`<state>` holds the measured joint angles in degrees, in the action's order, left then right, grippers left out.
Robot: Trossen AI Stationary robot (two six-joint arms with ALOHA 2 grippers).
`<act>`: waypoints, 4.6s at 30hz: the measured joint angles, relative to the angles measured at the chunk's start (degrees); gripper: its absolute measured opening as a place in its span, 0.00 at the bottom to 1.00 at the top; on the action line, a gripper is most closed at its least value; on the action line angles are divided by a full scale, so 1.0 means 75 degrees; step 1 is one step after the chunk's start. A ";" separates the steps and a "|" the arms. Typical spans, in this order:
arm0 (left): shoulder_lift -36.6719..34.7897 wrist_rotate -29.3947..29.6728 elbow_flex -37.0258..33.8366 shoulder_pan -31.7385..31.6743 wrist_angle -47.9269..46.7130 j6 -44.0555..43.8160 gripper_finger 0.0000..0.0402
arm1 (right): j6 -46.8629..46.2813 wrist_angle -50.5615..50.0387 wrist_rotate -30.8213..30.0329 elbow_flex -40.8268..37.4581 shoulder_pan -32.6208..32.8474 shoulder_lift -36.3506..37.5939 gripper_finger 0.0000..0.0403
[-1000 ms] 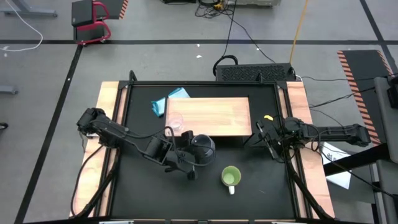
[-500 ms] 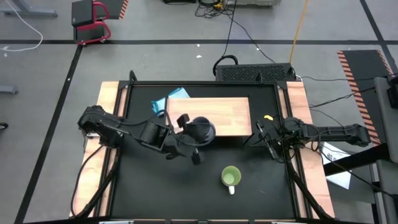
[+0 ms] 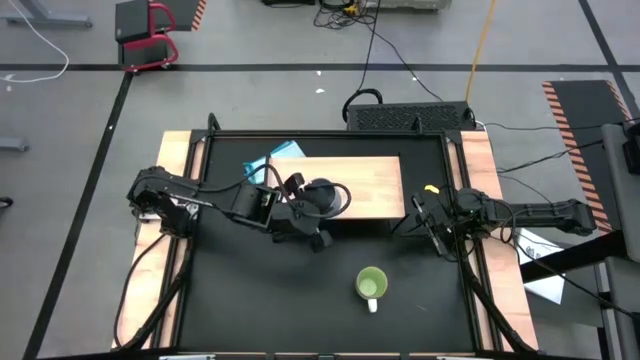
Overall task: Stack small to large cups/mugs on shelf
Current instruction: Put the gray mug on the shelf
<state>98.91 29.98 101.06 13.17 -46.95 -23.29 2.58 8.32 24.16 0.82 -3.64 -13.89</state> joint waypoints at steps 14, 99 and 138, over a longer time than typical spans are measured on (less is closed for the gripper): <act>0.0003 -0.0195 0.0000 -0.0003 -0.0007 0.0061 0.01 | -0.0002 0.0000 0.0000 0.0000 -0.0003 0.0000 0.00; 0.0548 -0.0737 -0.0006 -0.0555 -0.0812 -0.0321 0.01 | 0.0059 0.0000 0.0000 0.0000 -0.0003 -0.0047 0.00; 0.0519 -0.1591 0.0012 -0.1594 -0.1192 -0.0318 0.01 | 0.0205 0.0003 -0.0002 0.0000 -0.0002 -0.0050 0.00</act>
<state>102.80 18.04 101.14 1.21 -55.89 -25.67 4.12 8.34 24.15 0.82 -3.65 -14.26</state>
